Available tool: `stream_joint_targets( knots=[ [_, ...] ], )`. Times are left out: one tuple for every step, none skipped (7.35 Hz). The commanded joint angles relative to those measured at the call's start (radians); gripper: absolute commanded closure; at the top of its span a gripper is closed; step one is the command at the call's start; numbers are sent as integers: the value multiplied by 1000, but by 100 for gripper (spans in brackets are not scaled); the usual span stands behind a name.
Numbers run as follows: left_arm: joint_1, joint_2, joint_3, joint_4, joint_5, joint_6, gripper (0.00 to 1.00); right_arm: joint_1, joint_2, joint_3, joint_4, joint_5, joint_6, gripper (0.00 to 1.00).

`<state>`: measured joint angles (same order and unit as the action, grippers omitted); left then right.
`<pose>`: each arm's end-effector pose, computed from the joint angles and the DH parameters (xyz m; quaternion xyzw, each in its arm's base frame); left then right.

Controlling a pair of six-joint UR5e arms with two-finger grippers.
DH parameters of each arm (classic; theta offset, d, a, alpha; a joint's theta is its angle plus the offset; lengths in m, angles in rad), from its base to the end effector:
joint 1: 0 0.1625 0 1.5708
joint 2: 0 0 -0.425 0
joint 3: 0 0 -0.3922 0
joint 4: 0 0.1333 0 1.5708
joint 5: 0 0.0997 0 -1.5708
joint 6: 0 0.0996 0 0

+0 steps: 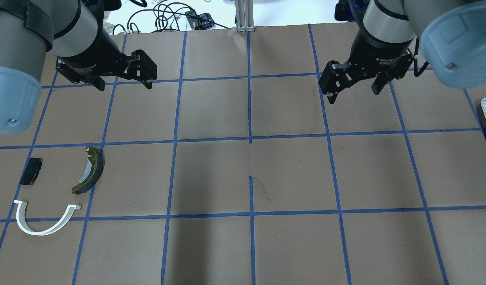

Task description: Place bearing gear from tray to pile

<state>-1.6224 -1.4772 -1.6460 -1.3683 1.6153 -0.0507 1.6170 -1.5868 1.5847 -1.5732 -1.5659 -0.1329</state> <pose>-0.1530 -0.4642 0.5176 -0.0020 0.9937 -0.1112 0.0165 0.1561 -0.4788 0.4891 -0.0894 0.9960 -0.0024 0.0023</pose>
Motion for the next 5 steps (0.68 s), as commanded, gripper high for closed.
stream_joint_targets(
  knots=[
    [1,0,0,0,0,0,0,-58,2,1,-4,0,-95,0],
    [1,2,0,0,0,0,0,-144,19,3,-4,0,-232,0],
    [1,0,0,0,0,0,0,-258,39,8,-7,-2,-363,0],
    [1,0,0,0,0,0,0,-360,77,8,-36,-6,-502,0],
    [1,0,0,0,0,0,0,-447,114,8,-95,-6,-575,0]
  ],
)
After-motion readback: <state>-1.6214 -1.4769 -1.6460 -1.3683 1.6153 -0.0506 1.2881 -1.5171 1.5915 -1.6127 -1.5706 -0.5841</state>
